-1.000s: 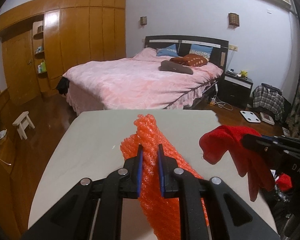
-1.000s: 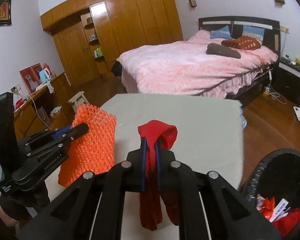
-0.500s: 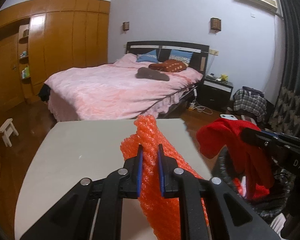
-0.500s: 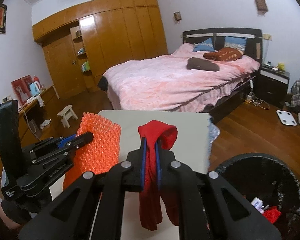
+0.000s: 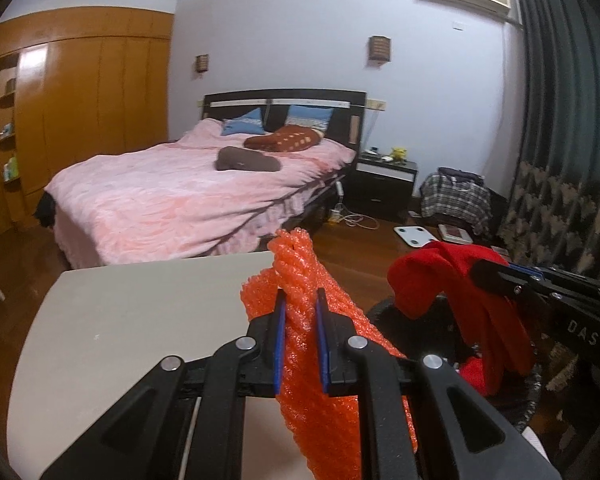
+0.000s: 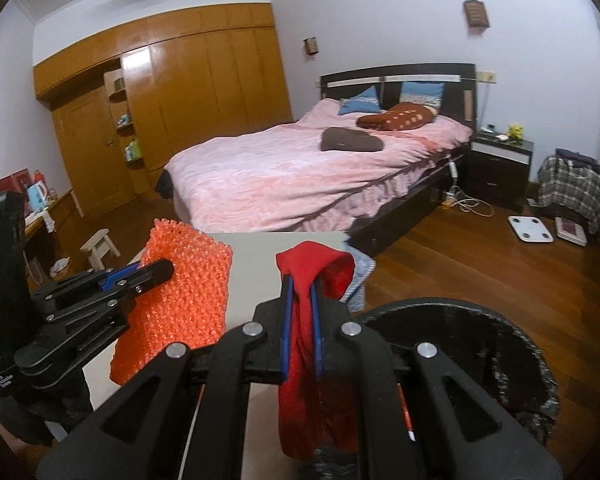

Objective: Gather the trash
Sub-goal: 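Lift the orange mesh and red cloth and carry them toward the bin, then open both tools over the bin to drop the mesh and cloth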

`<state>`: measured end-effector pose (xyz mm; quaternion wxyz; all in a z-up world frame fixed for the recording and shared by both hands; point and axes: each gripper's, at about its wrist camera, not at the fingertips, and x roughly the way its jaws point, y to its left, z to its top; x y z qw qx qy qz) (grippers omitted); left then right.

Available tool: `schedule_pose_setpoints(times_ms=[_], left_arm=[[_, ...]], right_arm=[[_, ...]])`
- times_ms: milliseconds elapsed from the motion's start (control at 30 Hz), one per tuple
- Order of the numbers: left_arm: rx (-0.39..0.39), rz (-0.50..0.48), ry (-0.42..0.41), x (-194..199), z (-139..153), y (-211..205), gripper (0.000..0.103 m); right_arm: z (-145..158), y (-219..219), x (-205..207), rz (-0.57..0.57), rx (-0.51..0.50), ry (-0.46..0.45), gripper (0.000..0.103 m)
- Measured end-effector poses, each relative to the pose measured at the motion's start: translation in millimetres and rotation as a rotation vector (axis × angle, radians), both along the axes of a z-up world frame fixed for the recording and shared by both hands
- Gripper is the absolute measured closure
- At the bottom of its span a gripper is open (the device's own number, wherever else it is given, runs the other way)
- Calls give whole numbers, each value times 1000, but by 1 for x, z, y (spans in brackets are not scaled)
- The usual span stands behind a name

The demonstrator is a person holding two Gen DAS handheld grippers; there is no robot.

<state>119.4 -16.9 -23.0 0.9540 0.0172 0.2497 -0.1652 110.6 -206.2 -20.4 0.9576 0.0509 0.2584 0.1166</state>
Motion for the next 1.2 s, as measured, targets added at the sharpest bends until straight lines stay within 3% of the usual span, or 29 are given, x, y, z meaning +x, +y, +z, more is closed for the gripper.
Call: schedule_pose_setpoints(times_ms=[600, 1067, 1200], left_arm=[[-8, -198, 2, 11, -16, -100, 90], [24, -289, 65, 34, -52, -160, 90], [27, -318, 95, 42, -63, -171, 86]], right_arm=[[-20, -89, -17, -183, -10, 28, 95], [-61, -132, -10, -268, 3, 98, 95], [-74, -140, -5, -292, 4, 131, 89]])
